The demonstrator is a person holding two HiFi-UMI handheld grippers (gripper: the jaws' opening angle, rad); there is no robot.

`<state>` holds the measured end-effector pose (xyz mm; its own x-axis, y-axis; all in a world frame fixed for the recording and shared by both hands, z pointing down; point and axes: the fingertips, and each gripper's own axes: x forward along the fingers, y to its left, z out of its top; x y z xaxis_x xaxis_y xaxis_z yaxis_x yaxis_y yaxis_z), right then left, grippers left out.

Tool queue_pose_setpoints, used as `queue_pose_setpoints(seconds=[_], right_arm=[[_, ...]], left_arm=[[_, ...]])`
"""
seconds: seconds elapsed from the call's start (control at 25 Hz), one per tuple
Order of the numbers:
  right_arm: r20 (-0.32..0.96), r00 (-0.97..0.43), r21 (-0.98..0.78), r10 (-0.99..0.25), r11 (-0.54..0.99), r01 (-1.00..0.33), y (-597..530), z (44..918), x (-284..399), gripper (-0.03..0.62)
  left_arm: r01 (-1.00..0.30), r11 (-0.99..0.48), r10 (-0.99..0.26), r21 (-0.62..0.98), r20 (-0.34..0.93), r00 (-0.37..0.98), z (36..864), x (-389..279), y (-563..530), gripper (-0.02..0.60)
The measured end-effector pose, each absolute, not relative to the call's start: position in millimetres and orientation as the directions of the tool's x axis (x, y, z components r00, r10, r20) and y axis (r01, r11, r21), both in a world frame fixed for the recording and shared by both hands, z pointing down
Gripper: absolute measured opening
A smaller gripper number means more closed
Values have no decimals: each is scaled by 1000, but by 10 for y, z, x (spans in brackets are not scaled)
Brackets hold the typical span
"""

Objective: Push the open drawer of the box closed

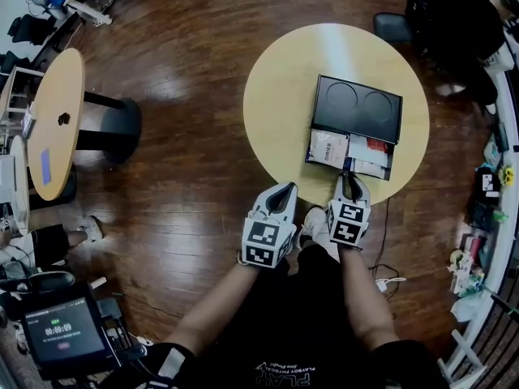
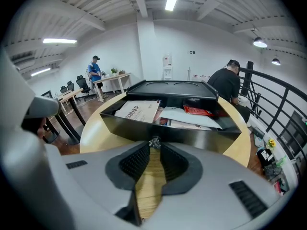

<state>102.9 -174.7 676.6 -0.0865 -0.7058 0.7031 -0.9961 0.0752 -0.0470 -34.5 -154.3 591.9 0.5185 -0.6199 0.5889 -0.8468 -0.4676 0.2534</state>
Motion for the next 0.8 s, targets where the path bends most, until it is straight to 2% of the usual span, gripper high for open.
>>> queue_pose_setpoints(seconds=[0.8], right_arm=[[681,-75,-24,-728,80,-997,-2299,6691,1094,76]], left_arm=[[-869,-424,-645,255,590,487,5896,-421,-1657,-3]])
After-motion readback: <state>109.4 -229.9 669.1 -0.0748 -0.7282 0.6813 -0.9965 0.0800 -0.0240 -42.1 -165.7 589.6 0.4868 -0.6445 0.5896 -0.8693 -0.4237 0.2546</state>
